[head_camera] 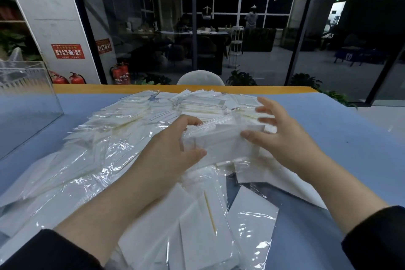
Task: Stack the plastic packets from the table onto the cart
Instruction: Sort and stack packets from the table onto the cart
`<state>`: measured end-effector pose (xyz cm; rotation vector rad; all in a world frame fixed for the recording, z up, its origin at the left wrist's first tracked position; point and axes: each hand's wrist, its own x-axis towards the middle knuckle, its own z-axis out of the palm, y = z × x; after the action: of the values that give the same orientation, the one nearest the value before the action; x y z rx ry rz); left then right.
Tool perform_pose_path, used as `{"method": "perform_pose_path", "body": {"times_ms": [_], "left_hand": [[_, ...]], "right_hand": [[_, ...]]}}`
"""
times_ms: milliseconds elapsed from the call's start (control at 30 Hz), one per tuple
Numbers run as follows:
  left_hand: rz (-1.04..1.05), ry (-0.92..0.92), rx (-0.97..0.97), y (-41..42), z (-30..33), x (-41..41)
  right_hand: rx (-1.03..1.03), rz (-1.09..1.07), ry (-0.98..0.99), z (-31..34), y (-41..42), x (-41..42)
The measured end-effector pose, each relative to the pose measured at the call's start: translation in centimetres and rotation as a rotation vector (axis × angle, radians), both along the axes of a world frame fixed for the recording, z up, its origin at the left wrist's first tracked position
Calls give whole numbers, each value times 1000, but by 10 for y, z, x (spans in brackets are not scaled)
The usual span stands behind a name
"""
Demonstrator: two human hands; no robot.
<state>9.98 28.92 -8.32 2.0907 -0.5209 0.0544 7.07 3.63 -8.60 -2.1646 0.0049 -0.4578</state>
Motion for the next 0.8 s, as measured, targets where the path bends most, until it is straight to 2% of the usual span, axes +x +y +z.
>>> {"method": "perform_pose_path", "body": {"times_ms": [133, 233, 400, 500, 567, 700, 800], "left_hand": [[-42, 22, -19, -2, 1, -2], [-97, 50, -34, -5, -1, -4], [-143, 37, -65, -6, 0, -6], [-132, -4, -2, -8, -3, -6], [-94, -49, -39, -8, -2, -6], [109, -110, -318, 7, 14, 2], [236, -177, -380, 22, 21, 11]], "right_hand": [[90, 199, 26, -5, 10, 0], [33, 315, 37, -7, 23, -1], [-28, 298, 41, -7, 21, 0], [-73, 288, 26, -8, 20, -2], [-68, 274, -10, -4, 20, -3], [-73, 93, -72, 1, 9, 2], [-288, 165, 164, -1, 5, -3]]}}
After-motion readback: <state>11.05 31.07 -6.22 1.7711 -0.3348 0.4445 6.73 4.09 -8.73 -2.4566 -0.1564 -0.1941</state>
